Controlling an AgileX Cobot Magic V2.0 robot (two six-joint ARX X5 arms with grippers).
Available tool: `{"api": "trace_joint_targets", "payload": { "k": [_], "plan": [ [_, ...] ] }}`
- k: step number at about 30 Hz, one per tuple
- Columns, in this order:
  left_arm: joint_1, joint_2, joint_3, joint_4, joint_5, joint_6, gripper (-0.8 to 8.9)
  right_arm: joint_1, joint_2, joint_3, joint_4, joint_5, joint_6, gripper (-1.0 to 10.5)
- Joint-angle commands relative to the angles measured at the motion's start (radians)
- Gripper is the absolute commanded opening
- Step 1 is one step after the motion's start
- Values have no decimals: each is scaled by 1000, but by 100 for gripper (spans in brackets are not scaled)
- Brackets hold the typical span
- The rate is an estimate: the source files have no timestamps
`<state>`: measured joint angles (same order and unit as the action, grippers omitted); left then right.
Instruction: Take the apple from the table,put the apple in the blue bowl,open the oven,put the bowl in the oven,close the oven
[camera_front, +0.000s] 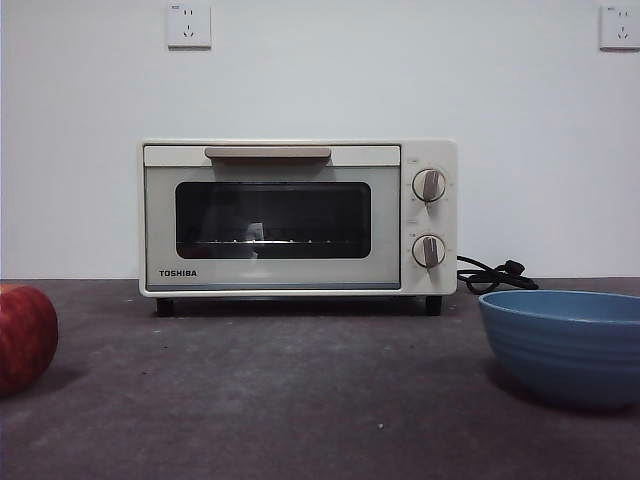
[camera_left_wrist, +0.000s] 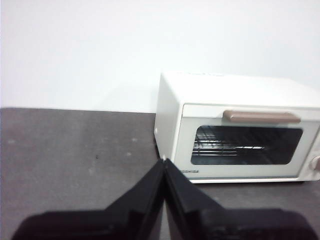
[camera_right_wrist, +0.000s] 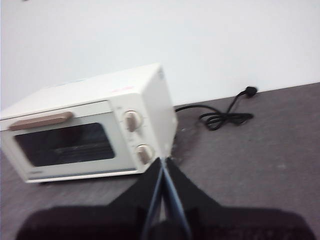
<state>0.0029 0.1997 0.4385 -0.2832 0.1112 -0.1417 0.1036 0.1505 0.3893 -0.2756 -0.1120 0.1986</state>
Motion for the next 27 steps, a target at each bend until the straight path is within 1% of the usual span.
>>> {"api": "trace_joint_targets", "payload": {
  "k": [1,3,6,11,12,14,16,19,22,25,27],
  "plan": [
    [-3,80,126,-98,1,-76,-6,1,70,133,-92,-28,11,-9],
    [-3,135,203,-174,1,-76,-6,1,123,219,-164,-41,0,-9],
    [-3,229,331,-292,9,-72,-6,1,217,361,-278,-63,-40,-9],
    [-3,379,521,-437,85,-22,-6,1,391,592,-483,-77,-53,-9],
    [-3,404,547,-458,100,-16,-6,1,423,627,-513,-90,-54,-9],
    [-3,457,596,-502,159,1,-6,1,497,697,-570,-152,-81,-9],
    [-3,510,629,-549,232,13,-6,2,573,749,-607,-222,-113,-9],
    [-3,578,654,-591,291,30,-6,2,668,801,-656,-283,-129,-9],
    [-3,624,657,-600,308,56,-6,2,735,827,-697,-304,-149,-9],
    [-3,643,657,-618,314,61,-6,6,780,832,-721,-305,-167,-9],
    [-3,652,657,-626,314,64,-6,28,814,832,-719,-305,-167,-9]
  ]
}}
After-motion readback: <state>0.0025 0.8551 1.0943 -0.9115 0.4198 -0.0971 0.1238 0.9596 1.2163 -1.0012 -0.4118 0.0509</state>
